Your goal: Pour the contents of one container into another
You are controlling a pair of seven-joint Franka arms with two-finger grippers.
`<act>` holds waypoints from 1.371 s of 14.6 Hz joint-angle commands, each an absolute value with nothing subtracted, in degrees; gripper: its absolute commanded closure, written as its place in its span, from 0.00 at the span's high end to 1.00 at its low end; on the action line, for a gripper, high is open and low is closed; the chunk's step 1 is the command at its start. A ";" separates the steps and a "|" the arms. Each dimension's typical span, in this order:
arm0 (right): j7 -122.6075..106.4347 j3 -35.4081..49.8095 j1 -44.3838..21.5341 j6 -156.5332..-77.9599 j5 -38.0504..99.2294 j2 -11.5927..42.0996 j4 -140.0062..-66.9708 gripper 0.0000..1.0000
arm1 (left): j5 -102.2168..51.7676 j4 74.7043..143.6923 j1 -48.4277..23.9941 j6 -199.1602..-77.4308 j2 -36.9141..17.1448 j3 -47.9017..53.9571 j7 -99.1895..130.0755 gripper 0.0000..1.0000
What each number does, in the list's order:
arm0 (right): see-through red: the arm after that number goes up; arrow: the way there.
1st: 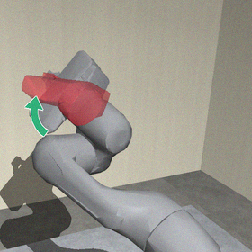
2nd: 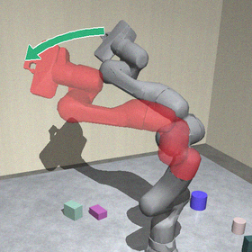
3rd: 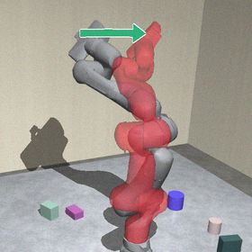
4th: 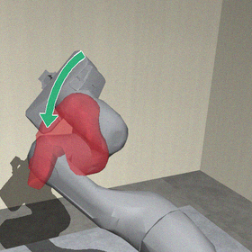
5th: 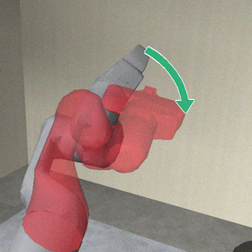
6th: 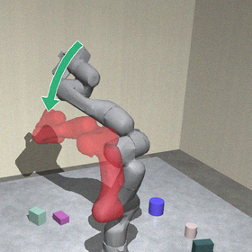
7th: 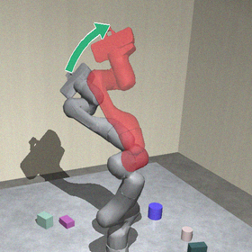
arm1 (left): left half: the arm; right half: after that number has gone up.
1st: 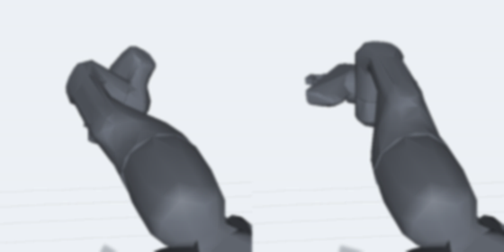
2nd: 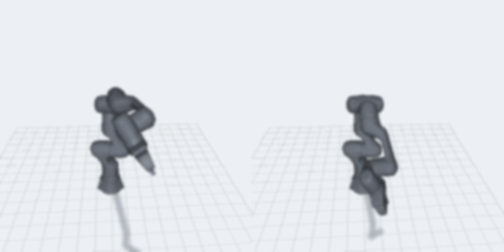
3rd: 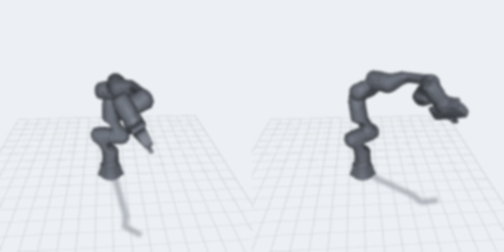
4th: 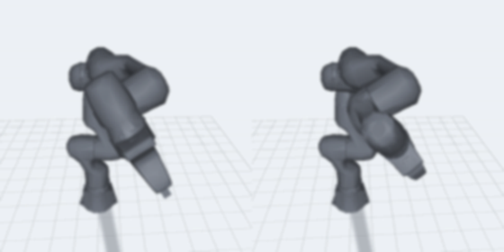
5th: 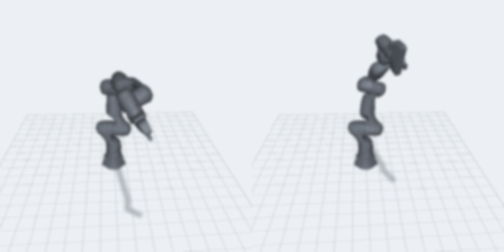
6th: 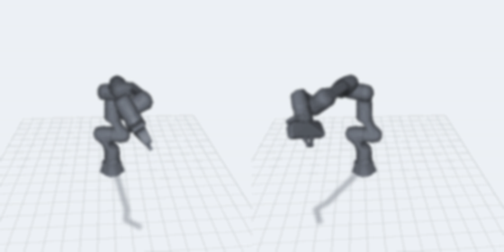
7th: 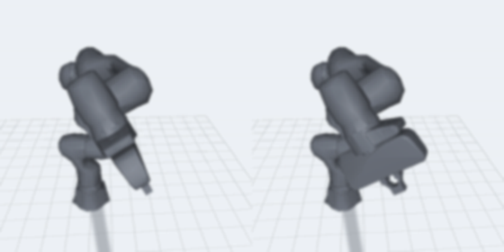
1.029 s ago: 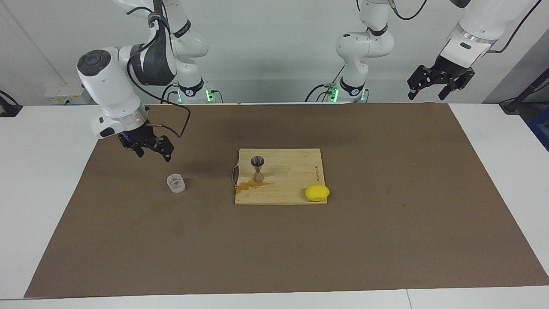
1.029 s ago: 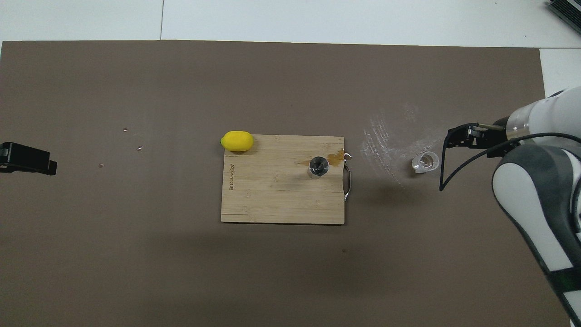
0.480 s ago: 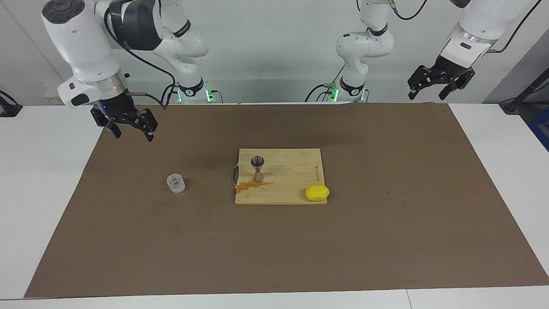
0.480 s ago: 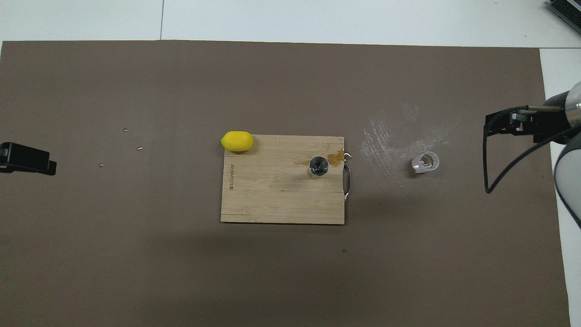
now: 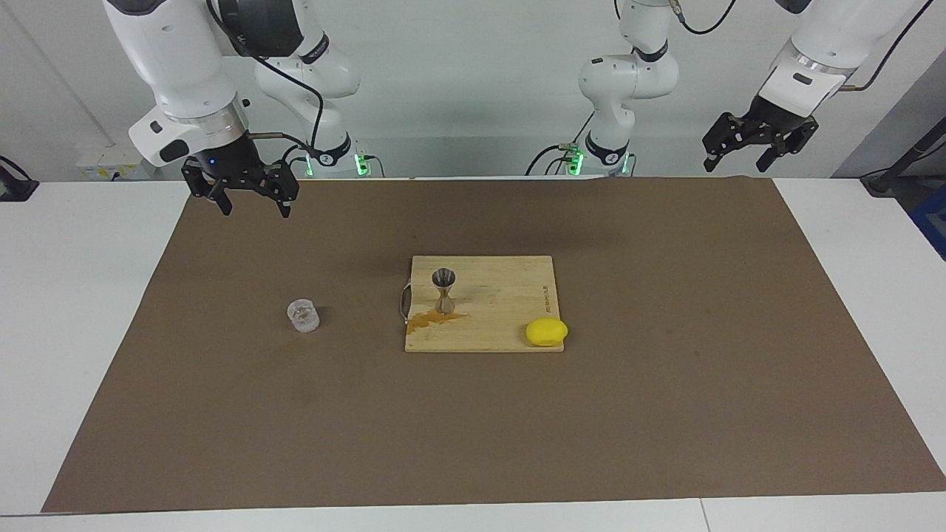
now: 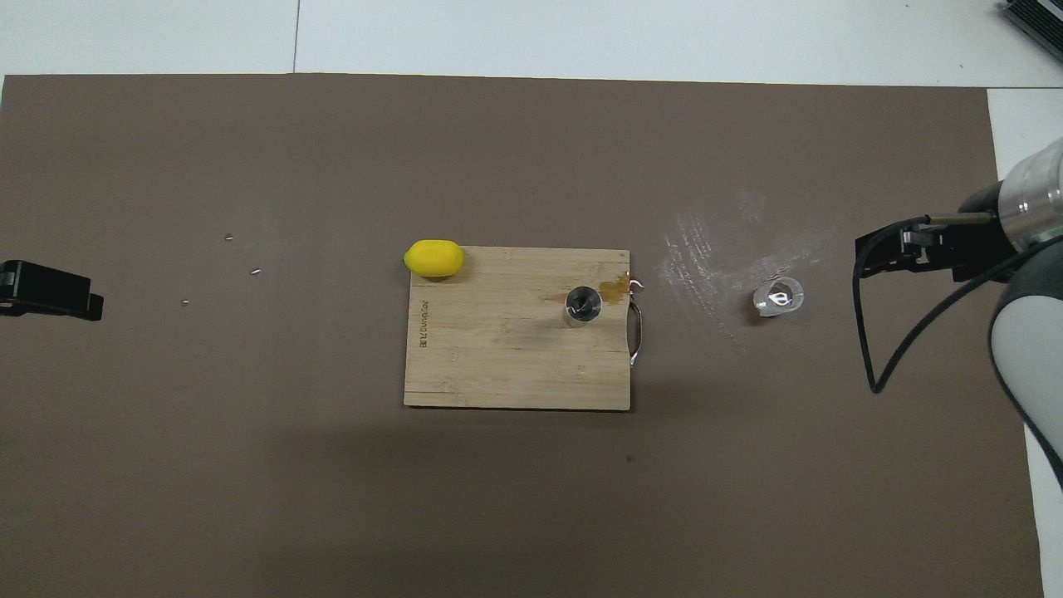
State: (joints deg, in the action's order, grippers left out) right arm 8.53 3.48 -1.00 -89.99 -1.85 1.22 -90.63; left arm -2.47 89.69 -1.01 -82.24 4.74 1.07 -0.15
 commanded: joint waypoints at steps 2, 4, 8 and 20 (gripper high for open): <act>7.47 3.52 -0.17 -90.18 -2.29 -0.44 -93.34 1.00 | -1.67 91.76 -0.88 -82.09 6.68 1.23 -0.18 1.00; 6.95 3.52 -0.09 -91.05 -2.72 -0.88 -94.04 1.00 | -1.67 91.76 -0.88 -82.09 6.68 1.23 -0.18 1.00; 6.77 3.43 0.17 -91.14 -2.38 -0.79 -93.87 1.00 | -1.67 91.76 -0.88 -82.00 6.68 1.23 -0.18 1.00; 13.10 3.16 0.97 -90.00 -0.88 -0.88 -93.78 1.00 | -1.67 91.76 -0.88 -82.00 6.68 1.23 -0.18 1.00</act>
State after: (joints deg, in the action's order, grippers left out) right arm 12.38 2.71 -0.08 -89.99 -1.71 0.70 -91.94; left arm -2.47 89.70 -1.01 -82.23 4.74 1.07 -0.15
